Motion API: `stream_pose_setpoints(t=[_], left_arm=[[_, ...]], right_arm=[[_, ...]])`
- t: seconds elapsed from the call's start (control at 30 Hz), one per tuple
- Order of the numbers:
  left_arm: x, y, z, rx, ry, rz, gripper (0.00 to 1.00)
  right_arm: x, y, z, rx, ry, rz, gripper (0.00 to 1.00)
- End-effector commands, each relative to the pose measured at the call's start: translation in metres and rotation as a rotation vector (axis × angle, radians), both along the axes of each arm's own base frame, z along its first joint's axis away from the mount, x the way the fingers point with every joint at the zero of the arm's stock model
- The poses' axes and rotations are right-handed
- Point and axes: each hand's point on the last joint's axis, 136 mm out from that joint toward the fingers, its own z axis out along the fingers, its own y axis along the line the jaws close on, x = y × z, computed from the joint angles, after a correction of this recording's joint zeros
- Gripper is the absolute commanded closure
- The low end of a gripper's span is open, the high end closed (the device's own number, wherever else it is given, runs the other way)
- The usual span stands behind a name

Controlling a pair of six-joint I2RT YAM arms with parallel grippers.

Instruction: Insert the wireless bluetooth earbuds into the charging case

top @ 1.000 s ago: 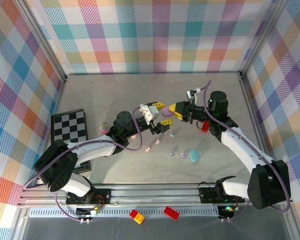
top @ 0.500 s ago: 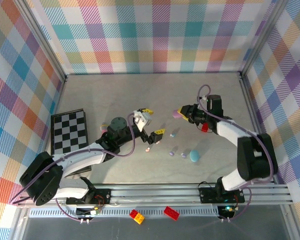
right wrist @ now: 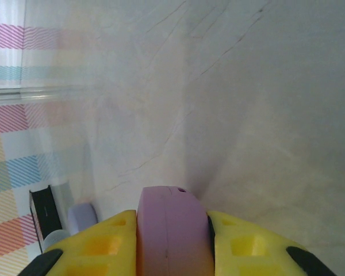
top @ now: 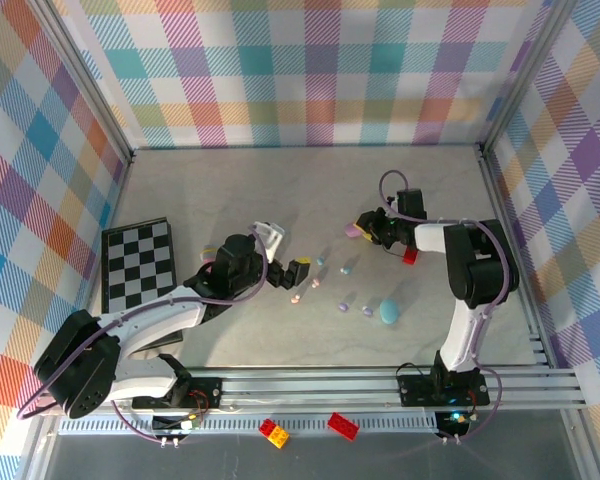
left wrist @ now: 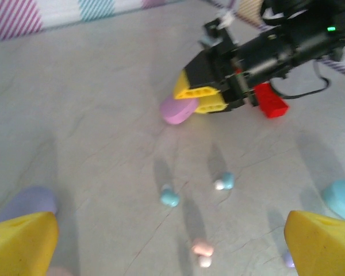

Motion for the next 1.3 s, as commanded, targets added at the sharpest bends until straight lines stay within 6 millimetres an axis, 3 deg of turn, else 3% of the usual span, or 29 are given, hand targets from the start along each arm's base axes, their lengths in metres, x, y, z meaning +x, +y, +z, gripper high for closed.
stream_pose_setpoints(t=[0.0,0.1,0.23,0.43,0.63,0.83,1.03,1.17,1.27], left_arm=[[0.012,0.021,0.002,0.012,0.080,0.140,0.00],[0.021,0.042,-0.007,0.061,0.128,0.254,0.00],[0.026,0.070,-0.029,0.155,0.246,0.380,0.00],[0.020,0.086,-0.064,0.331,0.451,0.439,0.02],[0.017,0.086,-0.097,0.462,0.611,0.442,0.05],[0.020,0.077,-0.114,0.501,0.664,0.400,0.17],[0.026,0.075,-0.129,0.536,0.676,0.394,0.30],[0.027,0.070,-0.136,0.535,0.694,0.380,0.33],[0.028,0.069,-0.138,0.534,0.697,0.378,0.49]], right_arm=[[0.010,-0.005,-0.003,-0.037,-0.019,-0.023,0.71],[0.011,-0.011,-0.002,-0.076,-0.023,-0.032,0.58],[0.011,-0.024,0.016,-0.163,-0.061,-0.054,0.43],[-0.003,-0.044,0.055,-0.306,-0.144,-0.052,0.26],[-0.032,-0.046,0.085,-0.335,-0.212,-0.017,0.24],[-0.054,-0.048,0.090,-0.344,-0.222,-0.003,0.24],[-0.061,-0.047,0.093,-0.328,-0.226,0.004,0.24],[-0.061,-0.045,0.099,-0.318,-0.238,0.008,0.24],[-0.062,-0.044,0.103,-0.309,-0.244,0.012,0.24]])
